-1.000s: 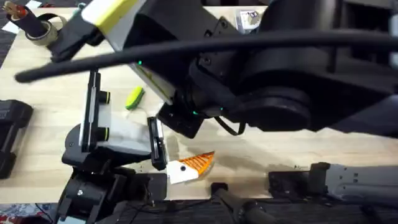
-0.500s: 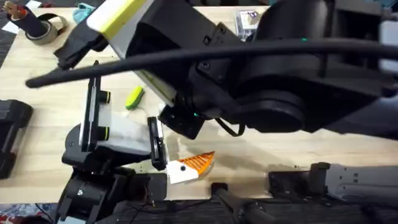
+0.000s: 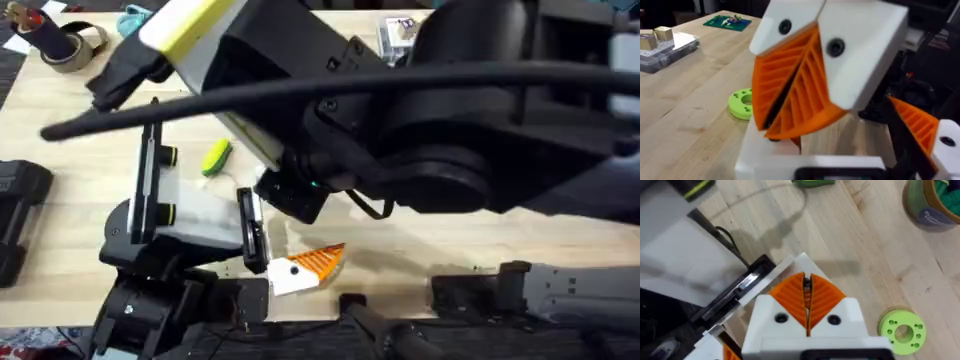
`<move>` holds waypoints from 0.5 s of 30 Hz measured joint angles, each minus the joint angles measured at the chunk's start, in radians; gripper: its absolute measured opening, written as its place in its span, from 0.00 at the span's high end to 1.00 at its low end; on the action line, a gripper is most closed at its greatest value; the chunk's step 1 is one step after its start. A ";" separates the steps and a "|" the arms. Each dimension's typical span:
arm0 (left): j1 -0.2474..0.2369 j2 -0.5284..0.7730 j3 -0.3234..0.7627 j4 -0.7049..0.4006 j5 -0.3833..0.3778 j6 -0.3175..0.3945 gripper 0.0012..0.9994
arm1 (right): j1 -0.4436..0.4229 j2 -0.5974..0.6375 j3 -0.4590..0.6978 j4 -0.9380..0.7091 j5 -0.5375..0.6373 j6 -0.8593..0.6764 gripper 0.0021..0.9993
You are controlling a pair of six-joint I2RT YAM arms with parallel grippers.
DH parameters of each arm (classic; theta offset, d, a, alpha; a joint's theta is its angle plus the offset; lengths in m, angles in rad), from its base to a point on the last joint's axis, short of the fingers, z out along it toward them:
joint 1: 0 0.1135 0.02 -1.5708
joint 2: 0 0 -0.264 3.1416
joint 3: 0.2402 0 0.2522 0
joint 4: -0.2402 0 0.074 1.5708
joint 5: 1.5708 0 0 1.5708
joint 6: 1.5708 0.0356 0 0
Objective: Pick up the gripper from the table and insert it into the empty holder that is missing its gripper. Then pick up a screw, insert it into the mounting hole, and use the screwdriver to tighten it. Finally, clean up the table by picking up the vegetable and placing it into the bucket.
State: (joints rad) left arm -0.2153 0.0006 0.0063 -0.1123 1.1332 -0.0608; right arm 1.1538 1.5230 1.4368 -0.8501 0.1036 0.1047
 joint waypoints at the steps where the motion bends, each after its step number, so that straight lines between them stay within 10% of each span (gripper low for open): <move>1: 0.000 0.000 0.000 0.000 0.000 0.000 0.01 | 0.000 0.000 0.000 0.000 0.000 0.000 1.00; 3: 0.000 0.000 0.000 0.000 0.000 0.000 0.01 | 0.000 0.000 0.000 0.000 0.000 0.003 0.84; 8: 0.003 0.000 0.000 0.000 0.000 -0.001 0.01 | -0.013 -0.006 -0.001 -0.006 0.031 0.004 0.09; 15: 0.003 0.000 0.000 0.000 0.000 -0.001 0.01 | -0.021 -0.015 -0.002 -0.006 0.036 0.000 0.00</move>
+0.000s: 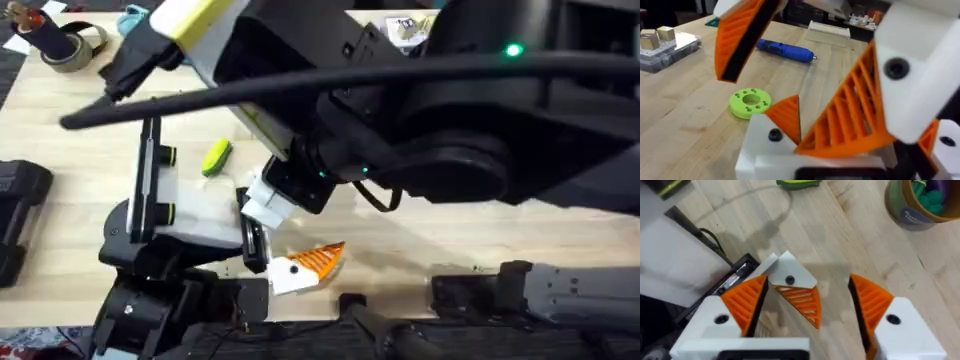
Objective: Pick up the gripper from the table and insert it into the empty holder that is missing its gripper. Then pick up a screw, insert it into the mounting hole, and use the screwdriver to tighten it. Finally, clean up the table by picking up the vegetable and placing it into the bucket.
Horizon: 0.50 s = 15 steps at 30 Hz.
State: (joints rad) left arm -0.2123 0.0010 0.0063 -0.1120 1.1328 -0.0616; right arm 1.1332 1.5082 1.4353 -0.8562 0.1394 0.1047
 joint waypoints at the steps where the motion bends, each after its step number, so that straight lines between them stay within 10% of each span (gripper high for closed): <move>1: 0.000 0.000 0.000 0.000 0.000 0.000 0.01 | 0.000 -0.001 0.000 0.000 0.000 0.000 0.00; 15: 0.000 0.000 0.000 0.000 0.000 0.001 0.01 | 0.017 -0.109 -0.008 0.008 -0.032 0.000 0.00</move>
State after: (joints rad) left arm -0.2127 0.0006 0.0063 -0.1120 1.1332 -0.0608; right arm 1.1500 1.3995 1.4277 -0.8480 0.1070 0.1047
